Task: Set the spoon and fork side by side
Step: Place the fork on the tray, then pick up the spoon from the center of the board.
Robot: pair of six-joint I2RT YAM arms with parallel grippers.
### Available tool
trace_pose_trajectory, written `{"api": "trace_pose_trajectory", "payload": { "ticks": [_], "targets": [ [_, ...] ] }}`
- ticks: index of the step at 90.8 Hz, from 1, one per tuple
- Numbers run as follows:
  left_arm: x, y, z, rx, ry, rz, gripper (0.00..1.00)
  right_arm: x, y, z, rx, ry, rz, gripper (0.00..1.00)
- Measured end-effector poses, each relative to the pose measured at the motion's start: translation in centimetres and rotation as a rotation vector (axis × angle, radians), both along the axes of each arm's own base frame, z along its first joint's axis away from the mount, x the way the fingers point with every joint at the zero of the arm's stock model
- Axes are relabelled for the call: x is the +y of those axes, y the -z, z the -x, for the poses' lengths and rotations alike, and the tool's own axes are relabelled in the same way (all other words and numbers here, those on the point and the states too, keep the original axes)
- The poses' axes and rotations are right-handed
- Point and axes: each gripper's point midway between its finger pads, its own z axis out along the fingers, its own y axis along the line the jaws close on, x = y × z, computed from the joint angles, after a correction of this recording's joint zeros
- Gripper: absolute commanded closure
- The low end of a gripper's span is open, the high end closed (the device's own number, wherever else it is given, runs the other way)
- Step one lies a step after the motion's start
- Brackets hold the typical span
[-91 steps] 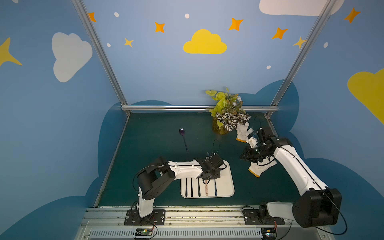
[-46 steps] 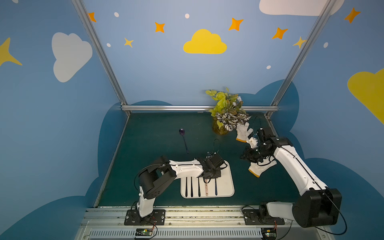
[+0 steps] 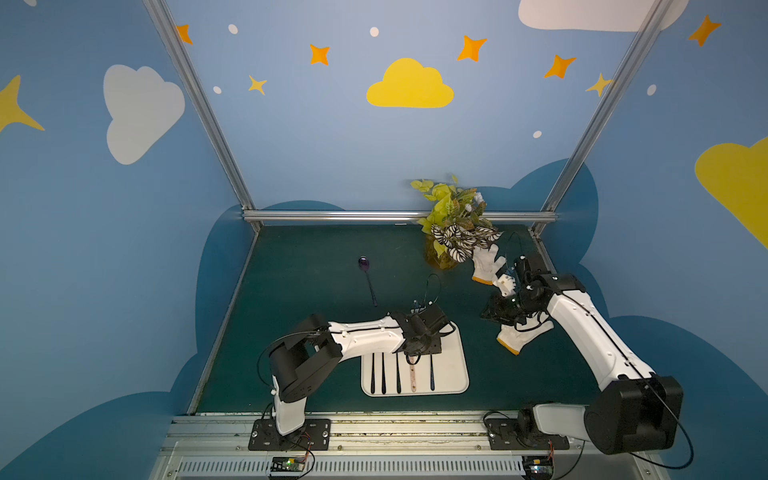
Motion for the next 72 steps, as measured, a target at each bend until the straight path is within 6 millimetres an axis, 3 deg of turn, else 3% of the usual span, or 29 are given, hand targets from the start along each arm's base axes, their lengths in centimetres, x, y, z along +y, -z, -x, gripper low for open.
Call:
{"api": "trace_pose_trajectory", "payload": {
  "ticks": [15,22,28,41,48,57,72],
  "targets": [
    [2.2,-7.1,-2.5,-0.156,-0.04,-0.003,0.22,0.0,0.1,0.0,0.003,0.001,0.002,0.73],
    [5.1,-9.5,-5.0,-0.218,-0.106,-0.035,0.16,0.0,0.1,0.0,0.003,0.002,0.001,0.73],
    [8.3,-10.1,-7.3,-0.243,-0.169,-0.086,0.16,0.0,0.1,-0.1,0.004,0.003,0.0,0.73],
    [16.3,-8.0,-12.3,-0.201,-0.322,-0.221,0.17,0.3,0.4,-0.1,0.012,0.002,-0.002,0.73],
    [19.3,-5.9,-14.2,-0.151,-0.367,-0.278,0.18,0.5,0.6,-0.2,0.02,0.003,-0.002,0.74],
    [20.2,-3.1,-16.2,-0.079,-0.366,-0.311,0.21,0.7,0.8,-0.2,0.029,0.001,-0.003,0.74],
    [19.2,0.1,-19.9,-0.012,-0.321,-0.32,0.27,1.0,1.2,-0.3,0.045,0.0,-0.002,0.74]
  ]
}}
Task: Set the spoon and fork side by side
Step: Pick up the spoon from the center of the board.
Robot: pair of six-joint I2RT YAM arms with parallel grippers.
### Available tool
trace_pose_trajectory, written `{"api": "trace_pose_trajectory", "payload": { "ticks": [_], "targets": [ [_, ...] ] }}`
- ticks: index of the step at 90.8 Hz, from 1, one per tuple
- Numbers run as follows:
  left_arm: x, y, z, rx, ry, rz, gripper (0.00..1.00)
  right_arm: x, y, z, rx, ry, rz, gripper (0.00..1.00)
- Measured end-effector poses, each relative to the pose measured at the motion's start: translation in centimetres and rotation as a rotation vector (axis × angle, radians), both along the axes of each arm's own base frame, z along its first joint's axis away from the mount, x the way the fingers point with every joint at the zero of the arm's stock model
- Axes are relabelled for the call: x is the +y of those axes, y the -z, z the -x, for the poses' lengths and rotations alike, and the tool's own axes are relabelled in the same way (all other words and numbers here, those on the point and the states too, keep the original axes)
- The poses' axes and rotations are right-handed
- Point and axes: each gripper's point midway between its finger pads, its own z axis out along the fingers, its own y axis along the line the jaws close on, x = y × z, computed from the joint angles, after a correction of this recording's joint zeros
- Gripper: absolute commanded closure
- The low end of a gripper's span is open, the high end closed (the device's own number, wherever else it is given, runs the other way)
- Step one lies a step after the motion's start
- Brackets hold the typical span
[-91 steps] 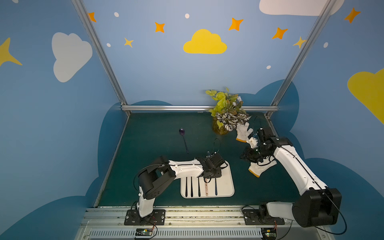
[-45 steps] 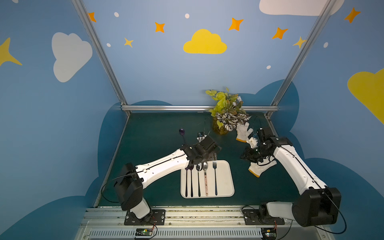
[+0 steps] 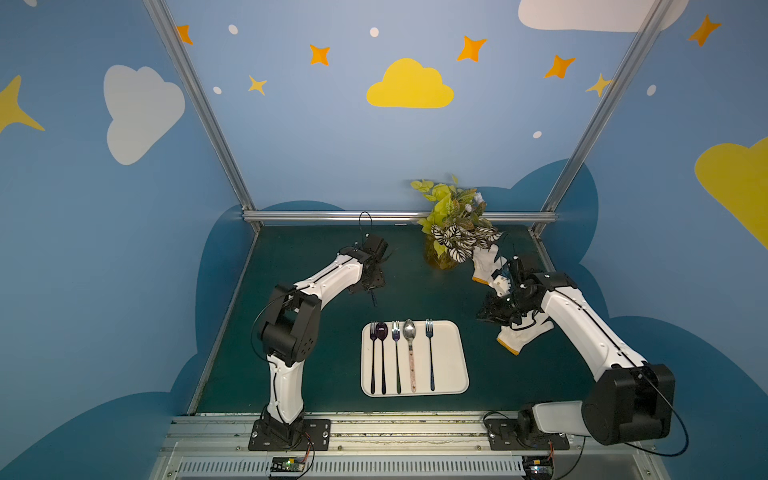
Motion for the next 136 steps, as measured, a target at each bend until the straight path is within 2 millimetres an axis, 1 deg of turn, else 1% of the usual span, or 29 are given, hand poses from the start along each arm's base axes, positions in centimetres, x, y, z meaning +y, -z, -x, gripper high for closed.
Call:
{"api": "trace_pose_trajectory", "payload": {
  "ticks": [10,17,37,49,60,65,84,93,114,122,129,136],
  "targets": [
    [-0.6,1.2,-2.2,0.016,0.012,0.009,0.35,0.0,0.1,0.0,0.001,0.001,0.0,0.74],
    [-0.5,2.0,-3.0,0.03,0.013,0.007,0.39,0.0,0.1,-0.1,0.003,0.001,0.001,0.74],
    [0.3,4.5,-3.5,0.096,0.008,-0.009,0.44,0.0,0.5,-0.1,0.017,0.0,0.005,0.74],
    [0.4,5.4,-4.0,0.116,0.015,-0.015,0.5,0.0,1.0,-0.2,0.033,0.0,0.008,0.74],
    [0.2,5.3,-4.3,0.12,0.021,-0.012,0.56,0.1,1.5,-0.3,0.048,-0.001,0.011,0.74],
    [0.2,5.3,-4.4,0.12,0.024,-0.014,0.6,0.1,1.6,-0.4,0.049,-0.001,0.011,0.74],
    [0.3,5.4,-4.6,0.125,0.024,-0.014,0.83,0.1,1.6,-0.4,0.047,-0.001,0.011,0.74],
    [0.5,5.4,-4.6,0.126,0.021,-0.014,0.97,0.1,1.6,-0.4,0.047,-0.001,0.011,0.74],
    [0.6,5.4,-4.7,0.121,0.032,-0.022,0.97,0.1,1.6,-0.4,0.047,-0.001,0.011,0.75],
    [0.8,5.0,-4.7,0.113,0.041,-0.027,0.97,0.1,1.6,-0.4,0.047,-0.001,0.01,0.75],
    [0.8,4.0,-4.5,0.095,0.048,-0.024,0.97,0.1,1.6,-0.4,0.046,-0.001,0.011,0.74],
    [0.6,1.6,-4.6,0.049,0.057,-0.003,0.97,0.1,1.6,-0.4,0.046,-0.001,0.01,0.75]
  ]
}}
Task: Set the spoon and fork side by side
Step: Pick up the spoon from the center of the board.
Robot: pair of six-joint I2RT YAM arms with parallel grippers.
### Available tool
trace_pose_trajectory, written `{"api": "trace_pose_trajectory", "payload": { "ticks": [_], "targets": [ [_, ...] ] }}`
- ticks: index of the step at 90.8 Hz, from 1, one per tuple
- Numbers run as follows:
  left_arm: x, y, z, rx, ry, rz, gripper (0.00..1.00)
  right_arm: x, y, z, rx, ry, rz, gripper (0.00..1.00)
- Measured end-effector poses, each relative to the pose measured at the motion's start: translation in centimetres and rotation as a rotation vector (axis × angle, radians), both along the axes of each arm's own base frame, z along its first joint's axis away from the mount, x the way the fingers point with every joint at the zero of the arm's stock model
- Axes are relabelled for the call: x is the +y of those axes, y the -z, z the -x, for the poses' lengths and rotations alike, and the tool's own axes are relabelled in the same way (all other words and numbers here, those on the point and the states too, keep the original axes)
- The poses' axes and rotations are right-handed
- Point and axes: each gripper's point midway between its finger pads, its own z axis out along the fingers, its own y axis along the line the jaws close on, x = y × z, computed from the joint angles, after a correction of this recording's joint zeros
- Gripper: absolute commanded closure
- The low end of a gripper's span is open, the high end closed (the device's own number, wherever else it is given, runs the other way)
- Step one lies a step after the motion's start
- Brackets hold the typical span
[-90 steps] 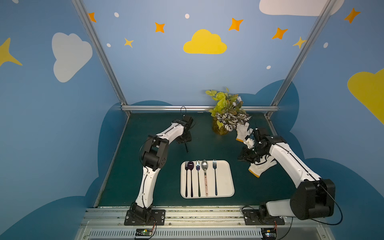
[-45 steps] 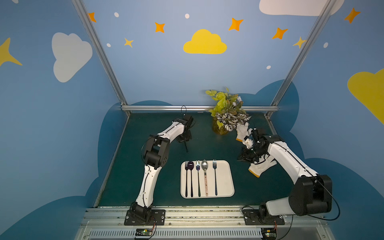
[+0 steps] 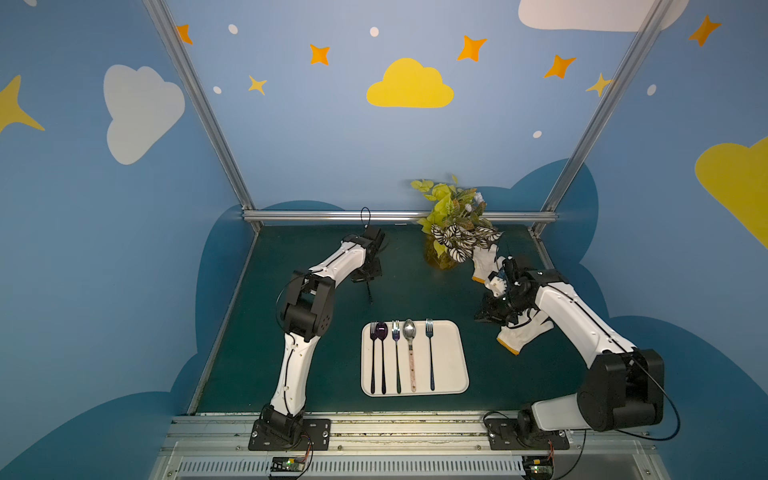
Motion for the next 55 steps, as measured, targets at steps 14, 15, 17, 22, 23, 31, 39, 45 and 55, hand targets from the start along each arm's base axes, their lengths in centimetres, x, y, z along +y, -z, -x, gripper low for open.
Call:
{"api": "trace_pose_trajectory", "payload": {
  "ticks": [14,15,17,22,23,31,39,45,55],
  "targets": [
    [-1.1,-6.4,0.3,-0.144,0.035,0.088,0.97,0.0,0.0,0.0,0.001,0.003,-0.001,0.75],
    [-1.4,-7.1,0.5,-0.159,0.043,0.106,0.97,0.0,0.0,0.0,0.001,0.003,-0.001,0.75],
    [-1.7,-8.0,0.7,-0.181,0.05,0.123,0.97,0.0,0.0,0.0,0.001,0.003,0.0,0.75],
    [-2.8,-10.1,1.6,-0.233,0.079,0.187,0.97,0.0,0.0,0.0,0.002,0.004,-0.001,0.74],
    [-2.9,-10.4,1.8,-0.241,0.084,0.196,0.97,0.0,0.0,0.0,0.002,0.004,-0.001,0.75],
    [-5.5,-12.6,4.2,-0.298,0.14,0.313,0.97,0.0,0.0,0.0,0.002,0.005,-0.001,0.75],
    [-8.3,-13.3,7.2,-0.313,0.198,0.408,0.97,0.1,0.0,0.0,0.003,0.005,-0.001,0.75],
    [-10.6,-13.1,9.9,-0.303,0.242,0.464,0.97,0.1,0.0,0.0,0.003,0.007,-0.002,0.75],
    [-14.7,-11.7,15.3,-0.26,0.31,0.538,0.97,0.1,-0.1,0.0,0.001,0.012,-0.003,0.75]
  ]
}}
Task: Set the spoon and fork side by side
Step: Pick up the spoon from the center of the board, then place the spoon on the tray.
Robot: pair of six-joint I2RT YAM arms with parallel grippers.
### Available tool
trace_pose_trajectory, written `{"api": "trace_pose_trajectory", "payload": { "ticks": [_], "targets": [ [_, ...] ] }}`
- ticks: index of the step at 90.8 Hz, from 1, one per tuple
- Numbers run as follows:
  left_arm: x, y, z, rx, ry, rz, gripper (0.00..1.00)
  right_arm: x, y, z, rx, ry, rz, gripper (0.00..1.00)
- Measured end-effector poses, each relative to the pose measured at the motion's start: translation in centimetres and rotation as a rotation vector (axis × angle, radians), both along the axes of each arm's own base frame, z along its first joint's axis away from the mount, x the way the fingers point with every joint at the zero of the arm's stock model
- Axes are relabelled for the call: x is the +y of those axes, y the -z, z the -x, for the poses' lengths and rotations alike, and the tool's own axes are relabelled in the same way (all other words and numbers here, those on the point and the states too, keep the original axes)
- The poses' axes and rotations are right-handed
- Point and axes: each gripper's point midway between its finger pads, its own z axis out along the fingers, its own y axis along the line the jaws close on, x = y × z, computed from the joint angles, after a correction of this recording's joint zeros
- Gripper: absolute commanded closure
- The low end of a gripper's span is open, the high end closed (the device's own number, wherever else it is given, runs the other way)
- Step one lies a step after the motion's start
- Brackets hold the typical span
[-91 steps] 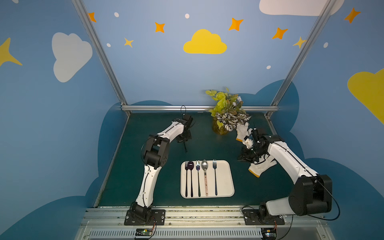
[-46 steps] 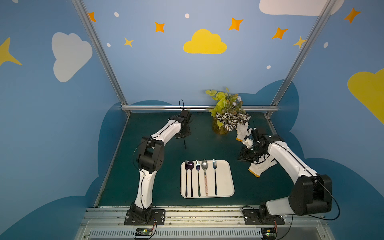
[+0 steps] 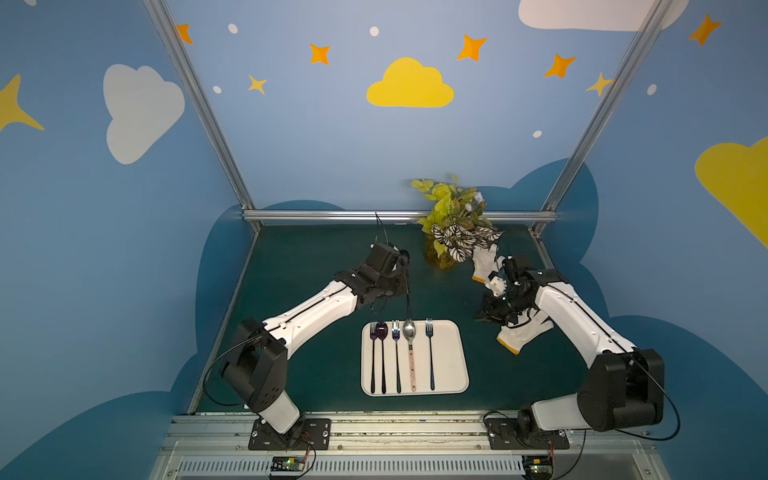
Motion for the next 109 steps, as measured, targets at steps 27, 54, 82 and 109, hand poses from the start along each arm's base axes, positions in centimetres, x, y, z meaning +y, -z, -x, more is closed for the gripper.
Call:
{"api": "trace_pose_trajectory", "payload": {
  "ticks": [27,54,82,109],
  "targets": [
    [-8.0,4.3,12.1,0.12,0.147,-0.005,0.97,0.0,-1.5,0.1,-0.055,0.008,-0.012,0.75],
    [-11.1,9.7,12.5,0.202,0.077,-0.139,0.97,-0.2,-1.4,1.0,-0.057,0.005,-0.013,0.74],
    [-9.9,12.3,12.7,0.268,0.032,-0.265,0.98,-0.1,-1.7,1.2,-0.071,-0.003,-0.019,0.74],
    [-8.9,13.9,13.1,0.301,0.029,-0.337,0.97,-0.1,-1.1,1.6,-0.055,-0.012,-0.018,0.74]
  ]
}}
